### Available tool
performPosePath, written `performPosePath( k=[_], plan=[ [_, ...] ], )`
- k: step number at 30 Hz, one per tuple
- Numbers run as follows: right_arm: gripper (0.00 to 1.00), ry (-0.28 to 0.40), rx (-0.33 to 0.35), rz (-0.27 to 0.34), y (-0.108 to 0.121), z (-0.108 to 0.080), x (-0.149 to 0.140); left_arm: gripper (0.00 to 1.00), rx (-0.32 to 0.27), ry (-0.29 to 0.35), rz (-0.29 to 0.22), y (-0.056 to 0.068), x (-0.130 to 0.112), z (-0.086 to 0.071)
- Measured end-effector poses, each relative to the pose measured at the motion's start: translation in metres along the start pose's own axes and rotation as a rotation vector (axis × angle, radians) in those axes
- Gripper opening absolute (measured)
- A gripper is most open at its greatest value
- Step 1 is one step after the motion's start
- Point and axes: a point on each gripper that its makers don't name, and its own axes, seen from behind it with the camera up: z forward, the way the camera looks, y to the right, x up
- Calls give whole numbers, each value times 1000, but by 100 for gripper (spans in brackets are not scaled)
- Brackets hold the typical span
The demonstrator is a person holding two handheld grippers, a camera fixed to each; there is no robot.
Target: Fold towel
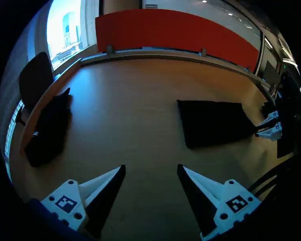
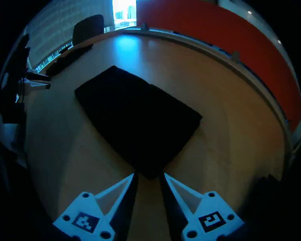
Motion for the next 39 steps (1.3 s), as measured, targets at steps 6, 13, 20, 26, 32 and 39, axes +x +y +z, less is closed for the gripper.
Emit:
performPosePath(
  k=[6, 13, 20, 26, 32, 39],
  plan=[
    [13, 1, -3, 4, 0, 0, 0, 95, -2, -2, -1, 0, -1, 0],
    [7, 11, -5, 3, -1, 0, 3, 95, -4, -1, -3, -1, 0, 1],
    [7, 36, -21, 1, 1, -4, 14, 95, -8, 0, -6, -2, 2, 2],
    [7, 78, -31, -14, 2, -12, 37, 95, -9, 4, -3, -2, 4, 2],
    [7, 129, -55, -65, 4, -22, 69, 95, -9, 6, -2, -4, 5, 1],
    [8, 189, -62, -119, -1, -32, 111, 95, -7, 11, -1, -6, 7, 0]
  ],
)
